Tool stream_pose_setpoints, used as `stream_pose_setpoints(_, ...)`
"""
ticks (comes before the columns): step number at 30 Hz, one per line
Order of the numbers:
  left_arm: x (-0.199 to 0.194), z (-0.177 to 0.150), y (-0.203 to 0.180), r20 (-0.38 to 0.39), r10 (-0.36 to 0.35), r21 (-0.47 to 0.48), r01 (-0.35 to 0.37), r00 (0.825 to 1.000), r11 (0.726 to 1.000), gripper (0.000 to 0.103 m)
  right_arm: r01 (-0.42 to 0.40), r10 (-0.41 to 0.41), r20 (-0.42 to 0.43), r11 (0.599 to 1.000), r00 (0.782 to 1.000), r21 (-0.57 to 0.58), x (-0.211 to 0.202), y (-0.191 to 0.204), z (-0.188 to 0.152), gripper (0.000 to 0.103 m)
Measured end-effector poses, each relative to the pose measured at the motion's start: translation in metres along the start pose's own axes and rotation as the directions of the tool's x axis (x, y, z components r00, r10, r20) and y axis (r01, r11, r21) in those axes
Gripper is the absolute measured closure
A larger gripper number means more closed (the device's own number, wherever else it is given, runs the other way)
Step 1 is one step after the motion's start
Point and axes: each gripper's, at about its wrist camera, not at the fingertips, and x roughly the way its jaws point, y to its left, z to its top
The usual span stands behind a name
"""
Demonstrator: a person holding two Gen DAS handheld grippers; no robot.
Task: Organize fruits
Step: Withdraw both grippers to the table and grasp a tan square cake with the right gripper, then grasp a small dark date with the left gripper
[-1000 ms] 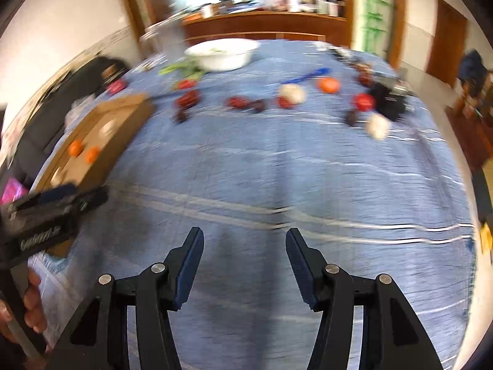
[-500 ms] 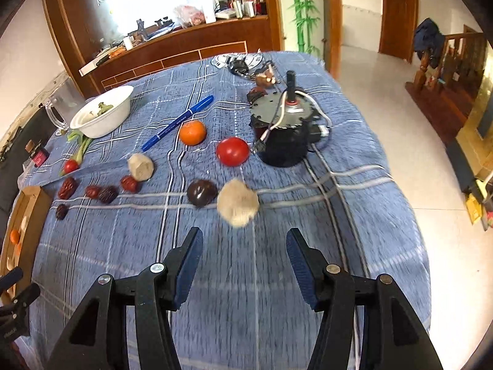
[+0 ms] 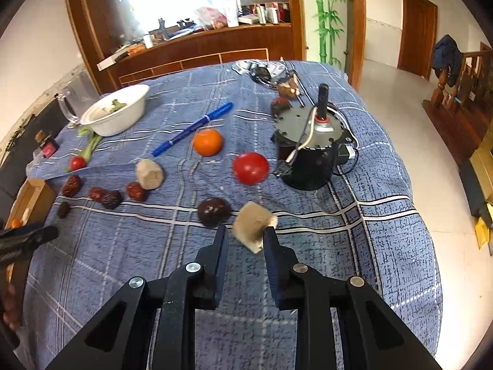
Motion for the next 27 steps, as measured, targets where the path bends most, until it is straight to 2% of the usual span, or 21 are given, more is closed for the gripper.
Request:
stream_pose_setpoints(7,0.014,0.013,0.008,-0.005,-0.027,-0.033,0.027,1.0,0.999,0.033,-0.026,0.026,-0.019,0.999,0.999,0.02,0.0,-0.007,0.001,0.078)
stream_pose_setpoints(11,0.019,0.016,0.007,0.012,-0.004,-0.008,0.004,1.0,1.0,0.034,-0.038,0.04,-0.041,0.998,0.998,0.042,0.006,-0.011,-0.001,0.078)
stream_pose_setpoints(13,0.021,0.017,0.006,0.018,0.012,0.003,-0.012,1.0,1.0,0.038,-0.041,0.043,-0.04,0.998,0.998,0.055,0.007,-0.014,-0.001,0.077)
stream_pose_setpoints(14,0.021,0.017,0.005,0.029,0.021,0.011,-0.021,0.999,1.0,0.041,-0.046,0.048,-0.041,0.997,0.998,0.06,0.007,-0.015,-0.001,0.075)
stream_pose_setpoints(17,0.021,0.018,0.003,0.034,0.01,0.038,-0.011,0.999,0.999,0.044,-0.05,0.053,-0.044,0.997,0.998,0.062,0.01,-0.016,-0.001,0.054)
stream_pose_setpoints(24,0.021,0.016,-0.001,0.056,-0.01,0.058,0.007,0.998,0.998,0.045,0.002,-0.002,-0.049,1.0,0.999,0.007,0.024,-0.009,0.004,0.053)
stream_pose_setpoints(25,0.02,0.016,0.0,0.063,-0.01,0.06,0.006,0.998,0.998,0.052,0.012,-0.013,-0.046,1.0,0.999,-0.008,0.025,-0.007,0.005,0.054)
stream_pose_setpoints(26,0.02,0.016,0.001,0.068,-0.01,0.064,0.006,0.998,0.998,0.066,0.026,-0.027,-0.046,0.999,0.999,-0.023,0.026,-0.005,0.006,0.063)
stream_pose_setpoints(27,0.019,0.017,0.003,0.072,-0.02,0.065,0.015,0.997,0.998,0.074,0.046,-0.048,-0.043,0.998,0.998,-0.045,0.027,-0.002,0.006,0.068)
